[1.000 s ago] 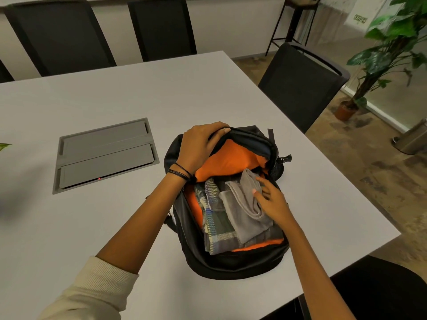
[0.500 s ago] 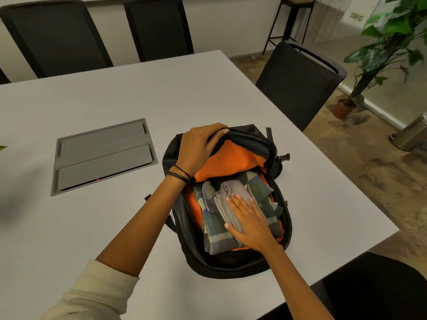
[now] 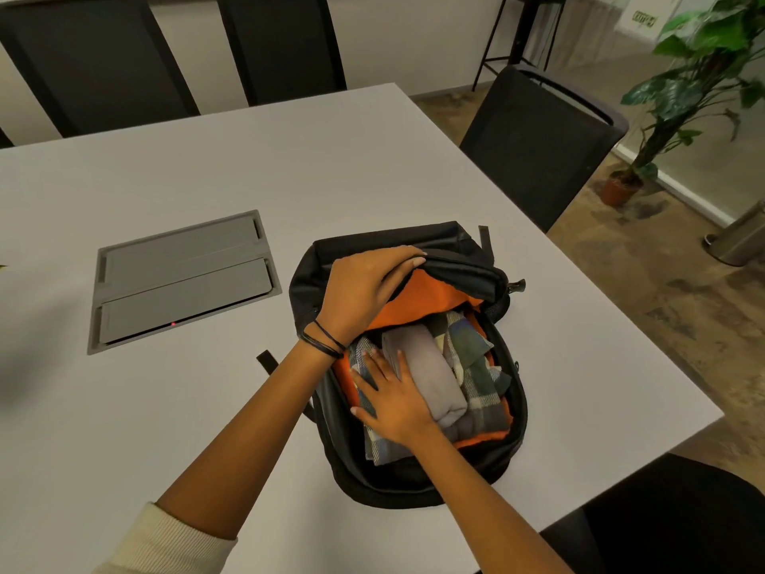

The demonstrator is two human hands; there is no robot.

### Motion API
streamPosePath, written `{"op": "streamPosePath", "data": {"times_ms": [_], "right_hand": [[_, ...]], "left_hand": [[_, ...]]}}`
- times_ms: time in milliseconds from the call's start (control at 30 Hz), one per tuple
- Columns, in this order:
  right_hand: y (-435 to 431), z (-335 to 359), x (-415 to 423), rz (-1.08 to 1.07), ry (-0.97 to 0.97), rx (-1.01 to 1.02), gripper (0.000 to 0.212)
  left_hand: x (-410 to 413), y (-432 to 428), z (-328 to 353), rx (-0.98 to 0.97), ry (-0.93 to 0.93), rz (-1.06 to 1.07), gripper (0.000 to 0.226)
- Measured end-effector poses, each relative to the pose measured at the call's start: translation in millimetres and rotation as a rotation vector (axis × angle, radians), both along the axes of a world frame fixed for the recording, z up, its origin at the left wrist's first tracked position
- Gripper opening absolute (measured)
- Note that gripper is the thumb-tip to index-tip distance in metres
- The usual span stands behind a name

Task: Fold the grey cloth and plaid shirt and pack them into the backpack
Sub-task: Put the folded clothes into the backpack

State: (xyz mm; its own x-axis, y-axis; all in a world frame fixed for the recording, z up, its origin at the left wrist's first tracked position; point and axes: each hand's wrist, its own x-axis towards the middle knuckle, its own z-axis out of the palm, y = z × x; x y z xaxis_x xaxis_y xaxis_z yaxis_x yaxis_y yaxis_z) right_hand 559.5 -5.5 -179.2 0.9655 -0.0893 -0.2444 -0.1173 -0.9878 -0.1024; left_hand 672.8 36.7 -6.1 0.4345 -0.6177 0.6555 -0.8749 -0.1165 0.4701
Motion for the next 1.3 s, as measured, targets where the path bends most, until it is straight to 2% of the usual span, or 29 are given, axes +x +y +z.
{"op": "streamPosePath", "data": {"times_ms": [167,333,400,467,533,600,667,733,833,900,1000,1100,1167,1233,1300], "right_hand": [[0.6,-8.1,14.9,0.006,0.128,-0.012,0.061],[1.7,-6.4,18.6,0.009,0.058,0.017,0.057],[-5.8,5.0,17.6,0.015,-0.096,0.143,0.05],[-17.5,20.9,15.8,-0.007,-0.242,0.394,0.039],[-33.8,33.0,4.2,-0.152,-0.378,0.609,0.032],[-50.4,40.9,-14.0,-0.337,-0.565,0.633,0.03],[-66.3,40.1,-31.9,-0.413,-0.691,0.561,0.033],[-77.6,37.9,-44.6,-0.388,-0.653,0.536,0.052],[-79.8,32.8,-55.5,-0.225,-0.39,0.465,0.085],[-74.7,25.5,-60.7,-0.132,-0.283,0.395,0.092],[-73.5,18.7,-64.3,-0.109,-0.246,0.388,0.097],[-73.5,20.7,-66.1,-0.09,-0.208,0.375,0.096],[-70.7,19.5,-68.7,-0.133,-0.198,0.399,0.086],[-65.7,18.1,-69.2,-0.249,-0.301,0.55,0.071],[-57.0,23.4,-63.6,-0.474,-0.51,0.783,0.053]], "left_hand": [[-3.2,9.1,-7.5,0.038,-0.018,-0.064,0.037],[0.0,10.3,-8.3,0.051,0.026,-0.049,0.033],[0.5,8.6,-7.8,0.056,0.039,-0.047,0.029],[-0.9,7.6,-7.5,0.074,0.051,-0.064,0.031],[-3.7,8.0,-7.1,0.1,0.068,-0.096,0.032],[-5.5,9.0,-8.5,0.121,0.075,-0.12,0.032],[-6.2,10.3,-10.1,0.13,0.078,-0.132,0.034],[-6.6,11.3,-11.0,0.13,0.083,-0.125,0.037],[-6.0,10.7,-9.7,0.114,0.079,-0.107,0.037],[-5.6,9.6,-8.6,0.1,0.069,-0.1,0.038],[-4.5,8.7,-8.8,0.095,0.06,-0.093,0.039],[-3.2,7.7,-9.7,0.095,0.052,-0.079,0.035],[-3.8,6.8,-9.6,0.093,0.051,-0.071,0.032],[-5.1,6.0,-8.8,0.093,0.06,-0.065,0.03],[-6.1,5.8,-8.0,0.101,0.07,-0.061,0.032]]}}
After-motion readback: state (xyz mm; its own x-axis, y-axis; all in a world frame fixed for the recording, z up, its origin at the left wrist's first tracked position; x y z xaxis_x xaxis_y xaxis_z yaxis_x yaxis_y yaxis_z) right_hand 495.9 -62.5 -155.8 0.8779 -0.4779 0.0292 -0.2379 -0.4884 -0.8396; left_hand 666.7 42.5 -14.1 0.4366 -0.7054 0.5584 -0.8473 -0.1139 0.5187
